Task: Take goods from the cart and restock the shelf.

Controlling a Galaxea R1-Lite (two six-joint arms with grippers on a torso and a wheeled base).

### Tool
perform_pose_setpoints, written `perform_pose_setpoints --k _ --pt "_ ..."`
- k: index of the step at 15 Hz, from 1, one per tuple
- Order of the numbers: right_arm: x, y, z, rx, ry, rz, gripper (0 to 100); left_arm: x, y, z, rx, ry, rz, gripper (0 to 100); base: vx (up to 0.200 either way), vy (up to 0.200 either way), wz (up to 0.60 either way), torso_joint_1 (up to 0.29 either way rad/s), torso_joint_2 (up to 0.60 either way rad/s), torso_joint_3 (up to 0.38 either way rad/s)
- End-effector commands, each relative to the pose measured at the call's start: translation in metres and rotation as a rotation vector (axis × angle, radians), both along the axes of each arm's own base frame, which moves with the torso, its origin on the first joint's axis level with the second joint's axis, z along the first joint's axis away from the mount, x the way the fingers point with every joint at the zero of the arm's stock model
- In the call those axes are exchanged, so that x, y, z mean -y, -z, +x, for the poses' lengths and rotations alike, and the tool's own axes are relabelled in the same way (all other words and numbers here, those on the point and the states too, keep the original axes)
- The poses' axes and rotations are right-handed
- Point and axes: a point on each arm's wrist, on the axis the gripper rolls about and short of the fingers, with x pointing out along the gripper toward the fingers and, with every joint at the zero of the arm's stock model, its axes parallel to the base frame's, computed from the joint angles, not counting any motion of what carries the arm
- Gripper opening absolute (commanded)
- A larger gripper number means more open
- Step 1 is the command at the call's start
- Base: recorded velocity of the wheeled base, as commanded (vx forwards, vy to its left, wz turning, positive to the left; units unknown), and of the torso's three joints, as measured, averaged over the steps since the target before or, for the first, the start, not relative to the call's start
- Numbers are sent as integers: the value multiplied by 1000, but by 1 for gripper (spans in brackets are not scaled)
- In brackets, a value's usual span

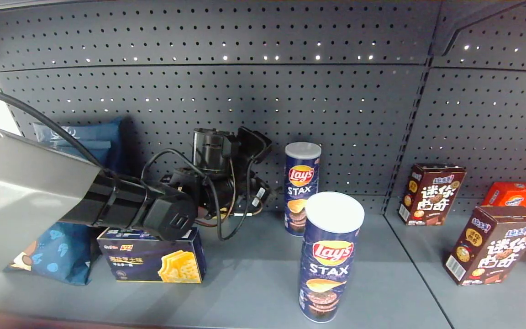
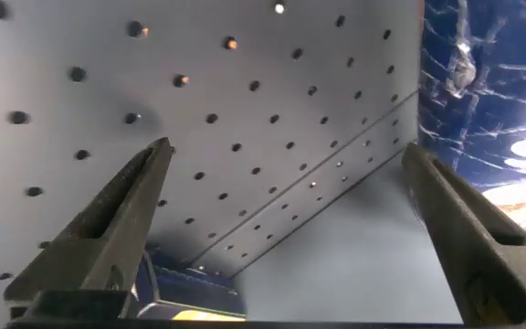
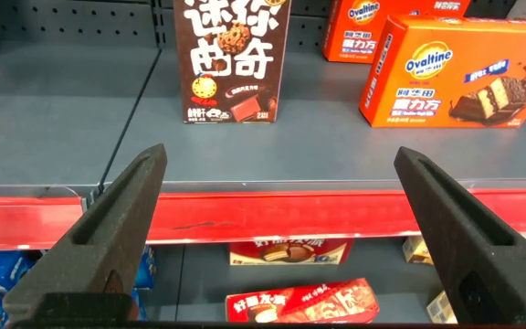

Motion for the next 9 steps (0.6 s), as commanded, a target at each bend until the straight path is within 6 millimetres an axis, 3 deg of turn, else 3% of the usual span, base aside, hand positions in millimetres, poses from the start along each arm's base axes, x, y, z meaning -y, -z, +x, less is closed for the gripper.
perform_pose_setpoints --k 1,9 --pt "0 0 0 -1 0 -1 100 2 8 3 -14 0 10 100 0 0 0 0 0 0" --pt "0 0 0 -1 0 1 100 19 19 4 -12 32 6 100 0 0 0 0 0 0"
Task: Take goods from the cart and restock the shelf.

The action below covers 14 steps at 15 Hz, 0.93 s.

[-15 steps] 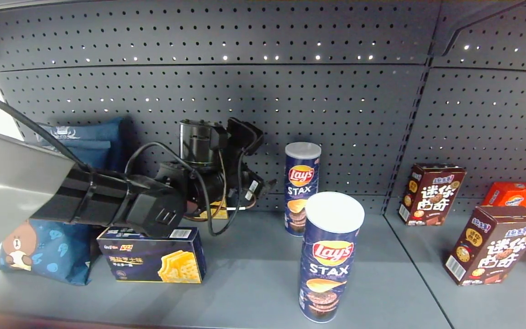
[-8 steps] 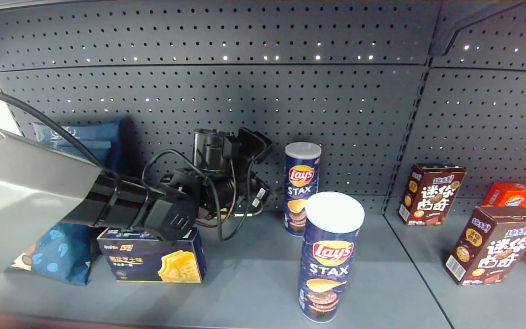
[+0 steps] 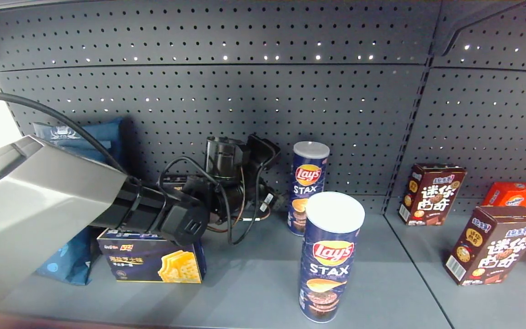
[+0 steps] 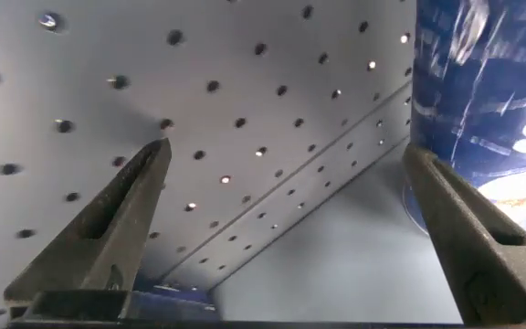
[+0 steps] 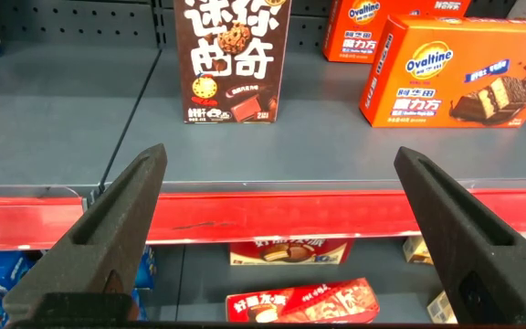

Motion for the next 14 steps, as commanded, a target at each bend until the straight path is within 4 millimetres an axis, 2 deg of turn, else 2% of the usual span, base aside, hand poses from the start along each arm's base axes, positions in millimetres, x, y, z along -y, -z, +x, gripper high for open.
perform_pose_setpoints --k 1,5,11,13,14 --pt "0 0 0 -1 0 0 100 3 4 0 -7 5 2 100 0 0 0 0 0 0" --pt "0 0 0 -1 0 0 100 0 5 0 -14 -1 2 100 0 0 0 0 0 0" --pt "0 0 0 -1 0 -2 100 -29 -8 -6 -4 -54 -4 100 0 0 0 0 0 0" --pt "0 0 0 0 0 -2 100 -38 -20 -12 27 -68 -23 100 0 0 0 0 0 0" --pt "0 0 0 0 0 -2 100 -43 -32 -14 55 -78 -39 100 0 0 0 0 0 0"
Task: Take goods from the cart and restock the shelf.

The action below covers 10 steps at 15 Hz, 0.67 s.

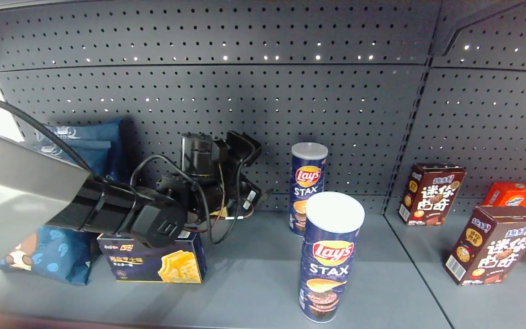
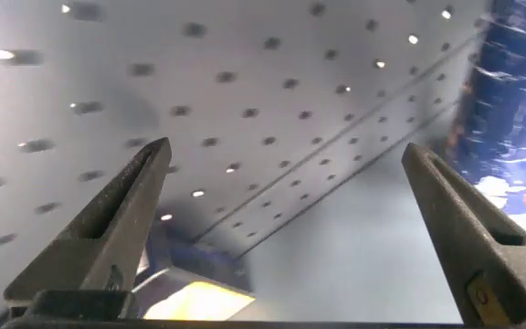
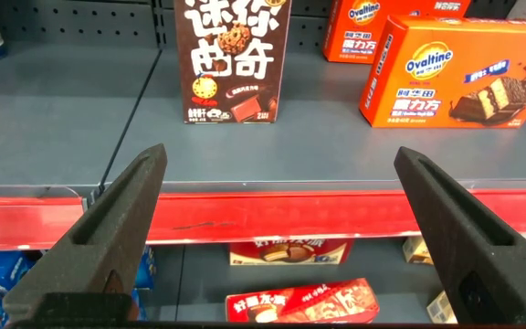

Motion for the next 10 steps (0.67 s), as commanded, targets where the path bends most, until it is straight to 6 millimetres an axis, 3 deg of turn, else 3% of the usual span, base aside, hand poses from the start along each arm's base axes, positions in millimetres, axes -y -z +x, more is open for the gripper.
perform_pose_setpoints --k 1,3,4,5,6,7,8,10 --pt "0 0 0 -1 -2 -4 100 -14 -34 -8 79 -25 -38 100 0 0 0 0 0 0" --pt "0 0 0 -1 -2 -7 100 -32 -55 -16 126 -67 -60 100 0 0 0 0 0 0" --pt "0 0 0 -1 -2 -7 100 -32 -55 -16 126 -67 -60 100 0 0 0 0 0 0" --pt "0 0 0 -1 -2 -10 100 -63 -72 -28 158 -131 -71 100 0 0 0 0 0 0" --pt "0 0 0 -1 -2 -10 100 -80 -79 -36 175 -168 -75 100 0 0 0 0 0 0" --pt "0 0 0 -1 -2 -10 100 -81 -80 -36 176 -171 -76 100 0 0 0 0 0 0" --pt "0 0 0 -2 -2 -11 100 -111 -92 -59 206 -237 -81 100 0 0 0 0 0 0" --pt "0 0 0 -1 -9 -8 100 -139 -98 -86 227 -308 -80 100 0 0 0 0 0 0"
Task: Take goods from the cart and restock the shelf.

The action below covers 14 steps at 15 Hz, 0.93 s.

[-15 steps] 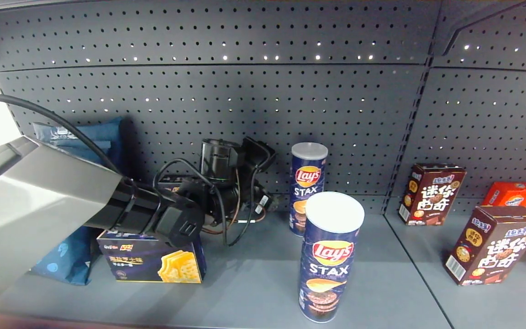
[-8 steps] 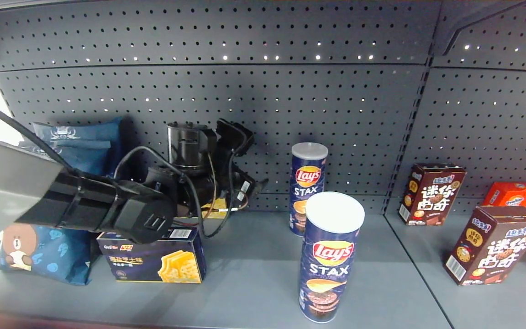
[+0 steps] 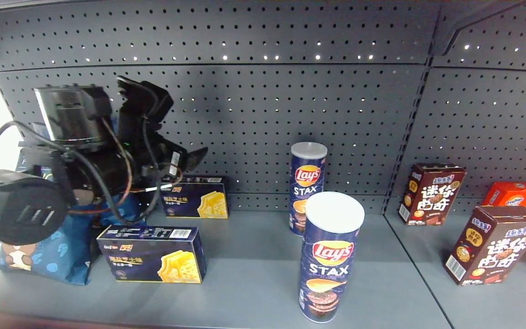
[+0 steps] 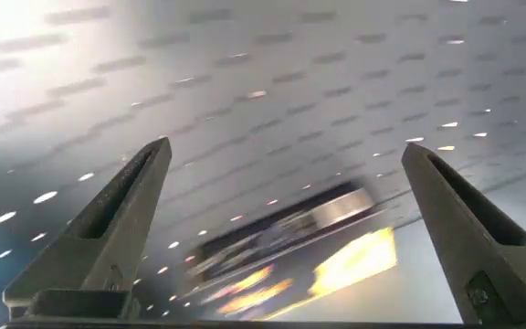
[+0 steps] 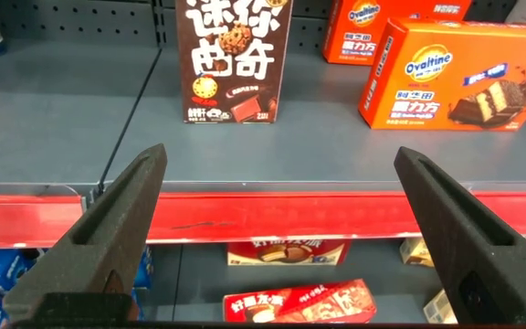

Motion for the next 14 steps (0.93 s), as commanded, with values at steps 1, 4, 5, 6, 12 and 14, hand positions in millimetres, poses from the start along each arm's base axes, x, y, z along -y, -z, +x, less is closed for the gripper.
perform_pose_setpoints --k 1,4,5,6,12,14 --pt "0 0 0 -1 -7 0 100 -44 -21 -53 69 -110 -15 100 0 0 0 0 0 0" --pt "0 0 0 -1 -8 2 100 -62 -13 -88 57 -165 -46 100 0 0 0 0 0 0" --pt "0 0 0 -1 -8 3 100 -64 -12 -99 60 -173 -54 100 0 0 0 0 0 0" --pt "0 0 0 0 -9 5 100 -68 -10 -109 63 -184 -55 100 0 0 0 0 0 0" --pt "-2 -72 16 -5 -67 -9 100 -82 -6 -137 83 -250 -58 100 0 0 0 0 0 0" --pt "-9 -98 34 -46 -210 -25 100 -83 -8 -136 92 -251 -58 100 0 0 0 0 0 0"
